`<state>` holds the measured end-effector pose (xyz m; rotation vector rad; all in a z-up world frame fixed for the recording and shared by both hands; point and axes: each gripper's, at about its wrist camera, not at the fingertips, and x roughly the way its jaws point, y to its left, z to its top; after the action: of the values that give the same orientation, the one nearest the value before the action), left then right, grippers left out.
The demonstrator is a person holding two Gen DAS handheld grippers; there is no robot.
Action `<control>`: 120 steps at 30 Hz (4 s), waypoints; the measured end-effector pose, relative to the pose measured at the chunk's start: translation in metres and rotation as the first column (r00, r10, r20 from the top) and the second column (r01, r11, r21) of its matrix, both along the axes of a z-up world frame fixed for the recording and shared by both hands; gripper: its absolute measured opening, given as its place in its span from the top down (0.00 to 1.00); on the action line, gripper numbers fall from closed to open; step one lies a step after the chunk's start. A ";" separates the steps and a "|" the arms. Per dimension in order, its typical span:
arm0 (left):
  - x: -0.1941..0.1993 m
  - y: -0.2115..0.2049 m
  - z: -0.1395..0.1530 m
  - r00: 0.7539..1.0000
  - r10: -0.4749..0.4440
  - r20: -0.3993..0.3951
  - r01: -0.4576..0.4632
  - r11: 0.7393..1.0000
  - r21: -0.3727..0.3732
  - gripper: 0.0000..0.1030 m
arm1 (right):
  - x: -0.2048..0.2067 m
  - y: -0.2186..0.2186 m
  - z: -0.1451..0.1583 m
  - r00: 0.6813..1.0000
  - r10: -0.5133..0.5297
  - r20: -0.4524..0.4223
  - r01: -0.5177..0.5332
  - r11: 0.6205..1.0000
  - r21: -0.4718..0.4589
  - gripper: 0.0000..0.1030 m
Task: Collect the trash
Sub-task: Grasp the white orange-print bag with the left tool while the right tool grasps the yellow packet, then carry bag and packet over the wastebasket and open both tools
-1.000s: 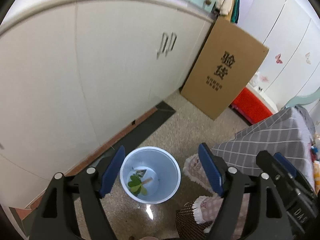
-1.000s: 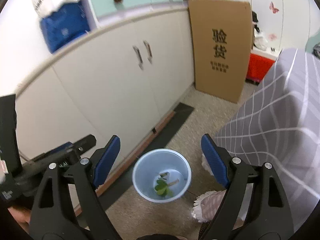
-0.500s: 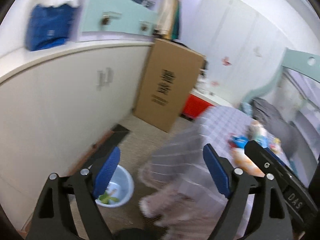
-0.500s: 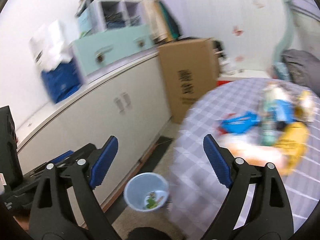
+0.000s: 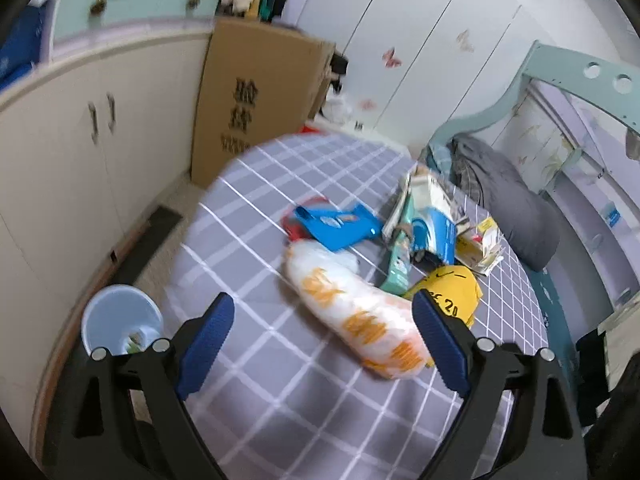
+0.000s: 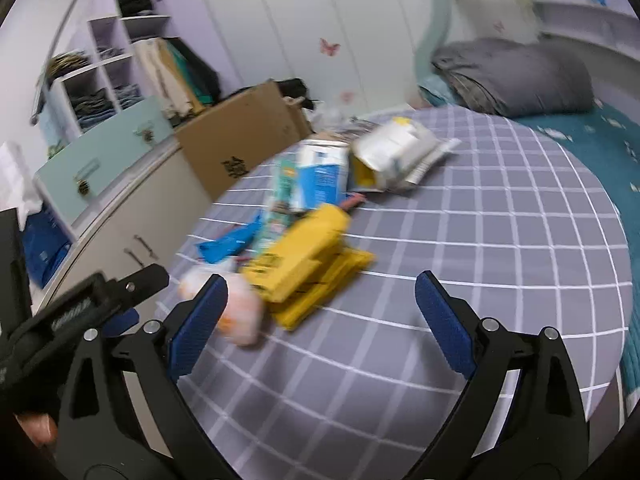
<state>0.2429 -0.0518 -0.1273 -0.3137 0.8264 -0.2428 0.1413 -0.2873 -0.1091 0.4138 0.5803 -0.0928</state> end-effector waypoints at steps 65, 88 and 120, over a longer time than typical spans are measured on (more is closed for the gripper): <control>-0.032 0.154 0.007 0.992 0.038 0.120 -0.043 0.998 0.038 0.66 | 0.039 0.131 0.039 0.942 0.330 0.063 -0.329 0.944 -0.038 0.52; -0.003 0.363 -0.102 0.891 0.439 -0.112 -0.418 0.892 0.174 0.66 | 0.146 0.381 -0.091 0.722 0.666 -0.186 -0.691 0.705 -0.158 0.27; 0.041 0.323 -0.101 0.913 0.390 -0.117 -0.369 0.914 0.168 0.19 | 0.130 0.323 -0.063 0.867 0.494 -0.063 -0.494 0.836 -0.239 0.10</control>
<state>0.2839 0.2712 -0.2283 -0.3545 0.9061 0.2079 0.2715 0.0360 -0.1716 0.0091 0.6506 0.3326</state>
